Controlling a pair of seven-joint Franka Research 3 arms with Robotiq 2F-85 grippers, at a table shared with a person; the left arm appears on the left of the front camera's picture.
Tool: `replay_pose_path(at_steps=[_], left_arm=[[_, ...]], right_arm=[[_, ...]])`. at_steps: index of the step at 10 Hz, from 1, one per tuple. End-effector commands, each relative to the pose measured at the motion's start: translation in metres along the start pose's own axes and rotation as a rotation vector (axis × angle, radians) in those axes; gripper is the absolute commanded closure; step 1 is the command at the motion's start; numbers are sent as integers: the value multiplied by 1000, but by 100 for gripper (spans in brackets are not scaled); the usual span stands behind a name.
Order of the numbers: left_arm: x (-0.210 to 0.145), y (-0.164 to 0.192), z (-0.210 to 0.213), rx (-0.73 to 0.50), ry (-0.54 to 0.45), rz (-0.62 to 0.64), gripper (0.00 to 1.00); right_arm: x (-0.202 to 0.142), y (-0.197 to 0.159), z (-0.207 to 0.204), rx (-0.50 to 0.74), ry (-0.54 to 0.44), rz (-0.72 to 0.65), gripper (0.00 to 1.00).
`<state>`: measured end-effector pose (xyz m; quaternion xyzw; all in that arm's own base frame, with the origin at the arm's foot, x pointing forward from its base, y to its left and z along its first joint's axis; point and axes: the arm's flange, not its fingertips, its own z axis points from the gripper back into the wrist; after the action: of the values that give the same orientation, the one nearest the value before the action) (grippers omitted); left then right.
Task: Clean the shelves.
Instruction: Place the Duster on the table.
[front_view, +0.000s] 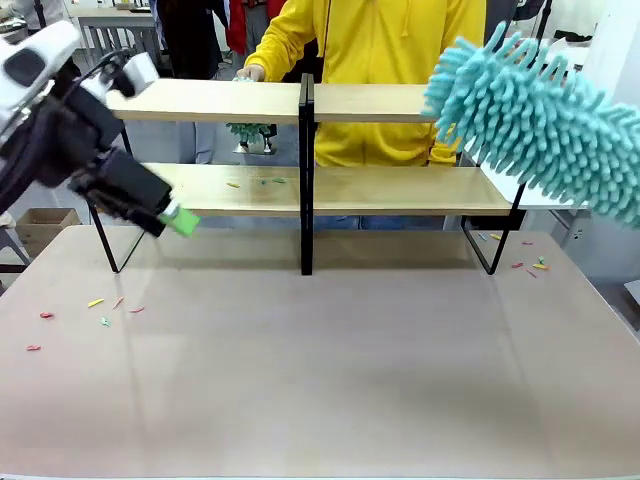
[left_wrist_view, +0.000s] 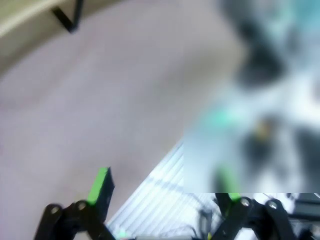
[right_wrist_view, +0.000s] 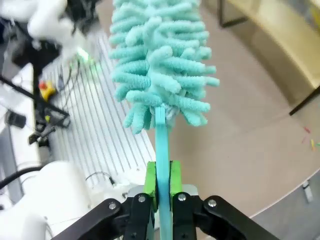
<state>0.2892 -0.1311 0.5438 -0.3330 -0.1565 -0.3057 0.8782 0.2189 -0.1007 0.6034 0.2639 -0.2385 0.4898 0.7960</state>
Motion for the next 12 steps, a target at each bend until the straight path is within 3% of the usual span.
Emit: replay_pose_path(at_steps=[1, 2, 3, 5, 8, 9, 10, 11, 12], left_arm=[[-26, 34, 0, -186, -34, 66, 0], [-43, 58, -11, -304, -78, 132, 0], [-64, 90, -24, -438, -143, 197, 0], [-99, 134, -56, -641, -250, 227, 0], [-142, 176, -119, -738, -144, 301, 0], [-151, 186, -132, -706, -144, 370, 0], [-149, 191, -132, -707, -166, 373, 0], [-119, 225, -109, -756, -166, 349, 0], [-119, 225, -109, -756, -166, 349, 0]], right_arm=[[3, -3, -7, 87, 126, 125, 88], [12, -7, -27, 141, 252, 178, 88], [26, -19, -56, 201, 318, 221, 88], [46, -53, -122, 209, 408, 174, 88], [72, -78, -193, 137, 460, 181, 88], [78, -81, -206, 119, 505, 184, 88], [84, -83, -217, 127, 525, 199, 88], [86, -88, -228, 102, 581, 186, 88], [84, -92, -236, 101, 595, 177, 88]])
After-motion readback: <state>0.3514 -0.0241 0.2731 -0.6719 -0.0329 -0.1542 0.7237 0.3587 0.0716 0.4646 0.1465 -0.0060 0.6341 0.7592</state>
